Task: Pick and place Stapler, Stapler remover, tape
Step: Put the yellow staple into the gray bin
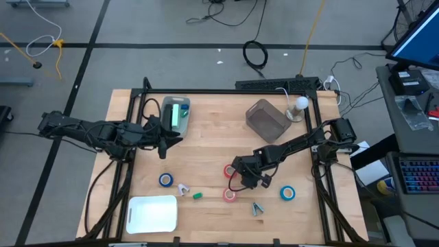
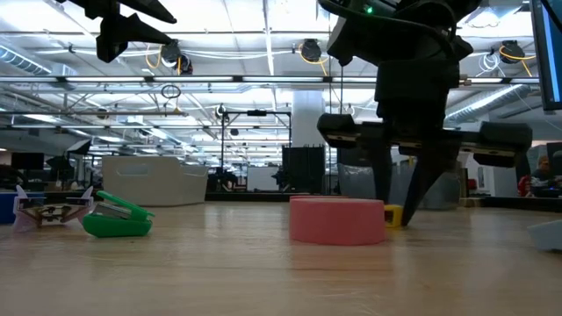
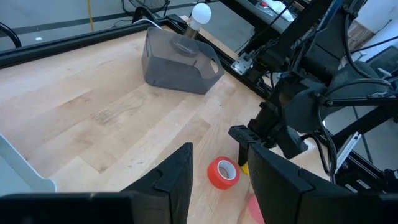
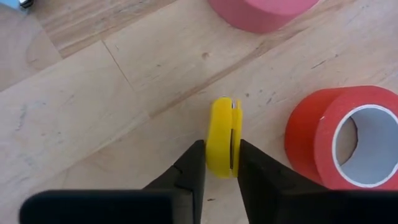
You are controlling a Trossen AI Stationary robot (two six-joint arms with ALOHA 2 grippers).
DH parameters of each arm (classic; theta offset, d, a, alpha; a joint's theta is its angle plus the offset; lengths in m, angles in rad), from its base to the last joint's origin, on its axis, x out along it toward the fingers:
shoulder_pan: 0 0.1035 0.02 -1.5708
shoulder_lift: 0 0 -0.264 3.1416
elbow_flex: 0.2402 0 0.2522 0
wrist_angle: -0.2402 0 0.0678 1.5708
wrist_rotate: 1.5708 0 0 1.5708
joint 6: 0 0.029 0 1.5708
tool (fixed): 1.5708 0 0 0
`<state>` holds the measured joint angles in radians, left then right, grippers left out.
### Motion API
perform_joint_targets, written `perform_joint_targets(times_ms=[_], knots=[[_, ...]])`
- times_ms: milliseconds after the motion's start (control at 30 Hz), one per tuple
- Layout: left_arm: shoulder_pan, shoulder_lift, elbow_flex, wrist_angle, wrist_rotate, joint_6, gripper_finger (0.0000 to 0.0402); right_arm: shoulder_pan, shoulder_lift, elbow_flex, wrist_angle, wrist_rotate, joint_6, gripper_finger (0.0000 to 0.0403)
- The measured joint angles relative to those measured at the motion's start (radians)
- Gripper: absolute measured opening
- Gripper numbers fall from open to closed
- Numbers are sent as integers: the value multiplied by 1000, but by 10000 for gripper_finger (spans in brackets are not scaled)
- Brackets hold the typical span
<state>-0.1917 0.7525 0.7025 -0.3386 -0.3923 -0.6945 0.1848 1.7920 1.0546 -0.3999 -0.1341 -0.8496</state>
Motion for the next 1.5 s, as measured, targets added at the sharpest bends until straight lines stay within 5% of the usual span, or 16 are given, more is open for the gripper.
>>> perform_joint_targets(times_ms=[600, 1067, 1500], knots=[[0, 61, 0, 72, 63, -48, 152, 0, -120, -1, -77, 66, 98, 59], [0, 404, 0, 506, 134, 237, 152, -76, -377, -1, 71, 135, 323, 60], [2, 613, 10, 813, 164, 380, 172, -133, -397, 0, 278, 102, 453, 60]])
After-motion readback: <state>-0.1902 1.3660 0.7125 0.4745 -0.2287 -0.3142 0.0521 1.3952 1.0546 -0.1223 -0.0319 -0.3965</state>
